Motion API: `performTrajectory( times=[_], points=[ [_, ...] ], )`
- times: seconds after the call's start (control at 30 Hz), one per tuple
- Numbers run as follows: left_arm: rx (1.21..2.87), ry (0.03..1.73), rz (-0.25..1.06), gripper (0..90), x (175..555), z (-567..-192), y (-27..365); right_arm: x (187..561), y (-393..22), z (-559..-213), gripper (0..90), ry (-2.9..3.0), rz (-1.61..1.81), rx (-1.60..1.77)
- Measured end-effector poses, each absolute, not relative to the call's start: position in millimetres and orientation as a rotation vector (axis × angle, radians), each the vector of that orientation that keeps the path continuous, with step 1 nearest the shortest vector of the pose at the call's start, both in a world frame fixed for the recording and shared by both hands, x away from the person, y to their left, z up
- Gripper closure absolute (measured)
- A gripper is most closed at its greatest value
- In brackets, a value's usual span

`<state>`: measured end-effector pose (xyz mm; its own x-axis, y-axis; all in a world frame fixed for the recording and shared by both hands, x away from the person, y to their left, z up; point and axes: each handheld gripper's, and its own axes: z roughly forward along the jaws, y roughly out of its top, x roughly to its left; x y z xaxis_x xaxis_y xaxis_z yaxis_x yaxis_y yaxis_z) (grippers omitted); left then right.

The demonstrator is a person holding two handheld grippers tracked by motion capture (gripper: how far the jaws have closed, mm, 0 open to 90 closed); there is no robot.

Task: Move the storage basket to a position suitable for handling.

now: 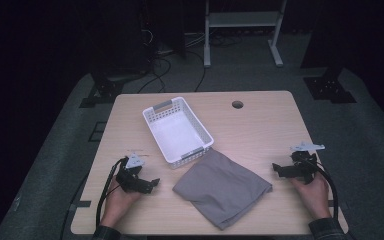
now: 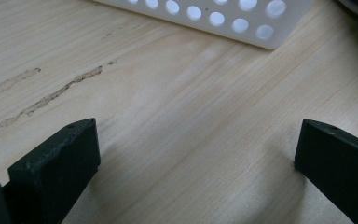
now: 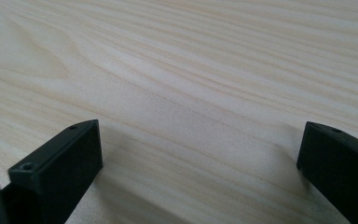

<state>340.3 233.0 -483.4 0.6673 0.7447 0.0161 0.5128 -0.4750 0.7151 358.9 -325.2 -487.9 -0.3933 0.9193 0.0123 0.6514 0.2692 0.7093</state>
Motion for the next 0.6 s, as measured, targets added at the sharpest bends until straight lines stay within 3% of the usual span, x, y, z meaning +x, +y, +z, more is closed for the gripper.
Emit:
performTrajectory(
  times=[0.6],
  points=[
    [2.152,0.911,0.408,0.7,351.1,-464.9,243.2,358.9,-325.2,-487.9,0.0,2.142,0.902,1.422]
  ],
)
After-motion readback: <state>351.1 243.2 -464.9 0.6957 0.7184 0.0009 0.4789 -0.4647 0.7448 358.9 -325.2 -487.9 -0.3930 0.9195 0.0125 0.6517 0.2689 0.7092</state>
